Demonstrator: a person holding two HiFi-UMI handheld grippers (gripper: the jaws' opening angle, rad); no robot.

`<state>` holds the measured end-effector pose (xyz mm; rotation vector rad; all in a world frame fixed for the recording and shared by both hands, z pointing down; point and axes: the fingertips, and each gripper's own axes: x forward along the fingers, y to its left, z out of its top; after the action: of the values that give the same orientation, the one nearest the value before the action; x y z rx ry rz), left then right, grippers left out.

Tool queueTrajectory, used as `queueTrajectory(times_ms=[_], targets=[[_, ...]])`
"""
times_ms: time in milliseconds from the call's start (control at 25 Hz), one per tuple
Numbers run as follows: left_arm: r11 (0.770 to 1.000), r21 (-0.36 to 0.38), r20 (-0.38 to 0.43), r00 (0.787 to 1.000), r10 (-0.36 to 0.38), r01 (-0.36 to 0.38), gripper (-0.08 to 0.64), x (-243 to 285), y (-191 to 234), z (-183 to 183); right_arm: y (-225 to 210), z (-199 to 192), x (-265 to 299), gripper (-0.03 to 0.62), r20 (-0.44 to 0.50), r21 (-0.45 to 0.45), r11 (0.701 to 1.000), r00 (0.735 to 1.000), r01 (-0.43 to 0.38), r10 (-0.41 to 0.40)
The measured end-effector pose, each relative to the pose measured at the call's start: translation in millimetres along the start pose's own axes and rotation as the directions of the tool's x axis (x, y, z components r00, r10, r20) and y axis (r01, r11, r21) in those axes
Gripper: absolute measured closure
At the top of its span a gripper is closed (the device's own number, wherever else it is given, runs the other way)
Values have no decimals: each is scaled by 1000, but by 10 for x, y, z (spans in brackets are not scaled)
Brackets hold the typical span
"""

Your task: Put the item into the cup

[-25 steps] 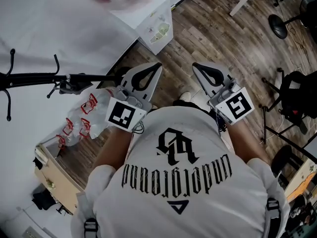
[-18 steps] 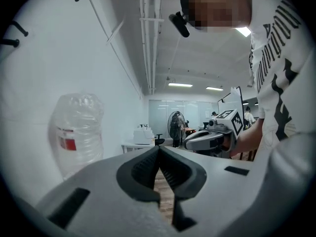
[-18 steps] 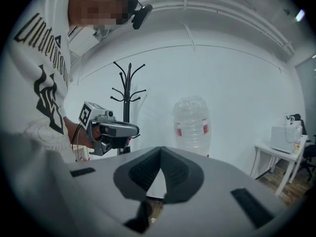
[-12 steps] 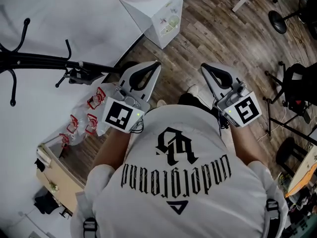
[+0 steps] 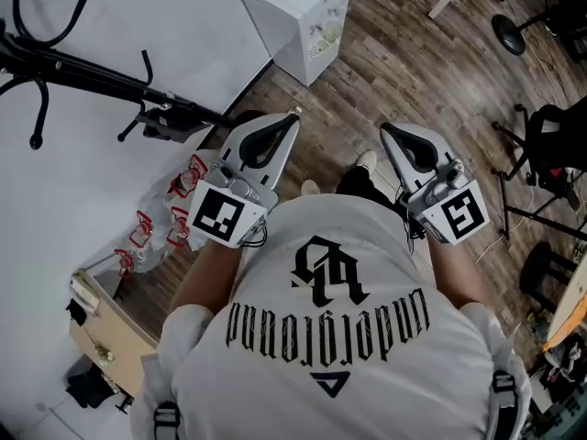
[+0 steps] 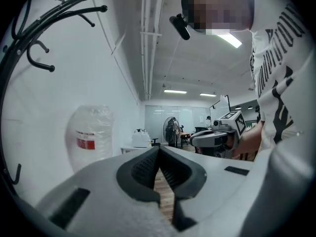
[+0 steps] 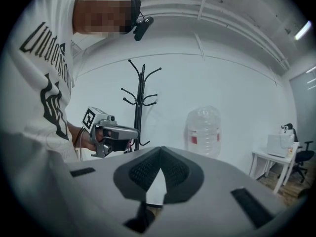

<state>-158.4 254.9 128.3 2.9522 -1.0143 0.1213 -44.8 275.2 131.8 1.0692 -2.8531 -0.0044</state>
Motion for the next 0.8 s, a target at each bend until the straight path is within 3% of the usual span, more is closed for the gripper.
queueTrajectory(times_ms=[160,800], targets=[[999,46,38,999,-12,10,553,-209,-40,7,227,19,-55,588,8,-7,1000,1000,10,-10],[999,20,67,997,-33,31,552,-491,-106,41,589,53,-77,588,-1,-26,999,1000,25,-25]])
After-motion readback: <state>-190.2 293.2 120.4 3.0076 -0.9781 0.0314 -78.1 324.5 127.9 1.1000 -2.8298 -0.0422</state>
